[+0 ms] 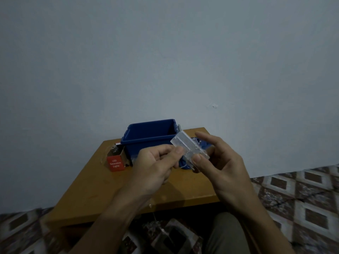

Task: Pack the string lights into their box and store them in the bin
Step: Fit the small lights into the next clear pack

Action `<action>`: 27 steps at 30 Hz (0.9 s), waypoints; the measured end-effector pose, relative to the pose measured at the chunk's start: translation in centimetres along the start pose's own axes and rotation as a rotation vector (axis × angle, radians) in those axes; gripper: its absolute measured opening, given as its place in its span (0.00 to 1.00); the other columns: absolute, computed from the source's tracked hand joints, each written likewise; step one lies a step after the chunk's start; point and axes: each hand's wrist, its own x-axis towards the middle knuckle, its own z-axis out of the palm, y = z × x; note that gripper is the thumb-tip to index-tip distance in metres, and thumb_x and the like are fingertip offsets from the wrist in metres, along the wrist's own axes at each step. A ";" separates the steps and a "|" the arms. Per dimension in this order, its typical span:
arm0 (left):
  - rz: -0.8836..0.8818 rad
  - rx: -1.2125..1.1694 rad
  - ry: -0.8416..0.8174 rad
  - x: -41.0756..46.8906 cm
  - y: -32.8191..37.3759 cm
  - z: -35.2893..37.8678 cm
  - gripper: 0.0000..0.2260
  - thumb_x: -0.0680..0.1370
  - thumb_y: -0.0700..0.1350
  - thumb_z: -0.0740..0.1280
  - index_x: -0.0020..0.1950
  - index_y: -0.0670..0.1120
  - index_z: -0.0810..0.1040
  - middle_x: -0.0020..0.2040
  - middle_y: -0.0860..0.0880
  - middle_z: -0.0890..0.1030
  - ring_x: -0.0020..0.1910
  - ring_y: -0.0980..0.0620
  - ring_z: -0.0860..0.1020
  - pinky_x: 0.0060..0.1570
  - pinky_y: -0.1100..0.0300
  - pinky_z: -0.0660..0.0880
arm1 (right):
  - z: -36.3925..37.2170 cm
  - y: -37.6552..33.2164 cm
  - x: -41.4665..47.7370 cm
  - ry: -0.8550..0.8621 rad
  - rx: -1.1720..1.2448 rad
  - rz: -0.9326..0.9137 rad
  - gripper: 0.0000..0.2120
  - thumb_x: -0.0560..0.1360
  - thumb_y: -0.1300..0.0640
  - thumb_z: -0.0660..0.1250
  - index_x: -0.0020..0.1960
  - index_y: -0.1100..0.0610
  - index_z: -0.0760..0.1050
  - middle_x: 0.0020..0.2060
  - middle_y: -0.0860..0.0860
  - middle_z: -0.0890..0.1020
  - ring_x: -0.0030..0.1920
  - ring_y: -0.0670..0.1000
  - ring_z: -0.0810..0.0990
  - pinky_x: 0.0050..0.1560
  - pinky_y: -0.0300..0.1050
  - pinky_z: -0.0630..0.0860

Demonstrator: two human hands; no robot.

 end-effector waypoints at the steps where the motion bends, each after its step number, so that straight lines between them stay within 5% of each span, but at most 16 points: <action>1: 0.014 0.031 -0.027 0.0 0.1 -0.2 0.15 0.79 0.49 0.68 0.32 0.50 0.80 0.23 0.53 0.68 0.21 0.57 0.61 0.23 0.63 0.59 | -0.3 -0.1 0.1 -0.034 0.002 -0.002 0.19 0.76 0.55 0.70 0.66 0.45 0.76 0.39 0.59 0.78 0.41 0.57 0.82 0.46 0.50 0.83; 4: 0.048 0.125 -0.046 0.2 0.3 -0.5 0.14 0.78 0.48 0.69 0.32 0.50 0.81 0.24 0.55 0.70 0.22 0.58 0.64 0.26 0.65 0.62 | -1.0 -0.3 0.1 -0.082 -0.007 0.009 0.17 0.76 0.56 0.70 0.64 0.47 0.78 0.37 0.58 0.78 0.39 0.54 0.83 0.45 0.48 0.83; 9: -0.015 0.063 -0.061 0.2 0.3 -1.0 0.13 0.73 0.55 0.72 0.41 0.44 0.85 0.31 0.39 0.68 0.26 0.48 0.59 0.29 0.53 0.55 | -1.1 -0.3 0.2 -0.083 0.029 0.075 0.14 0.75 0.54 0.70 0.60 0.51 0.79 0.39 0.59 0.79 0.39 0.53 0.83 0.43 0.46 0.82; 15: -0.112 0.042 -0.150 0.2 0.0 -1.5 0.14 0.71 0.53 0.73 0.49 0.44 0.88 0.25 0.51 0.69 0.25 0.52 0.59 0.28 0.56 0.53 | -1.3 -0.3 0.2 -0.121 0.024 0.090 0.13 0.74 0.53 0.71 0.58 0.54 0.78 0.39 0.58 0.80 0.39 0.54 0.83 0.44 0.49 0.83; 21: -0.123 0.050 -0.095 0.0 -0.1 -1.0 0.13 0.73 0.52 0.72 0.51 0.45 0.87 0.25 0.51 0.67 0.24 0.55 0.59 0.24 0.63 0.58 | -0.9 0.0 0.1 -0.061 -0.021 0.054 0.14 0.75 0.53 0.70 0.60 0.50 0.78 0.37 0.55 0.80 0.39 0.53 0.83 0.44 0.47 0.82; 24: -0.191 0.085 -0.116 -0.1 0.5 -0.8 0.10 0.76 0.54 0.70 0.42 0.50 0.85 0.28 0.51 0.68 0.23 0.56 0.60 0.23 0.63 0.58 | -0.7 0.1 0.1 -0.021 -0.046 0.037 0.13 0.75 0.53 0.70 0.59 0.49 0.78 0.37 0.56 0.80 0.38 0.52 0.83 0.42 0.44 0.81; 27: -0.282 0.061 -0.100 0.0 0.8 -0.9 0.11 0.80 0.49 0.67 0.46 0.43 0.84 0.31 0.49 0.69 0.23 0.56 0.59 0.22 0.63 0.55 | -0.6 0.3 0.2 0.009 -0.067 0.020 0.12 0.76 0.55 0.71 0.59 0.48 0.78 0.38 0.58 0.79 0.38 0.53 0.82 0.41 0.43 0.80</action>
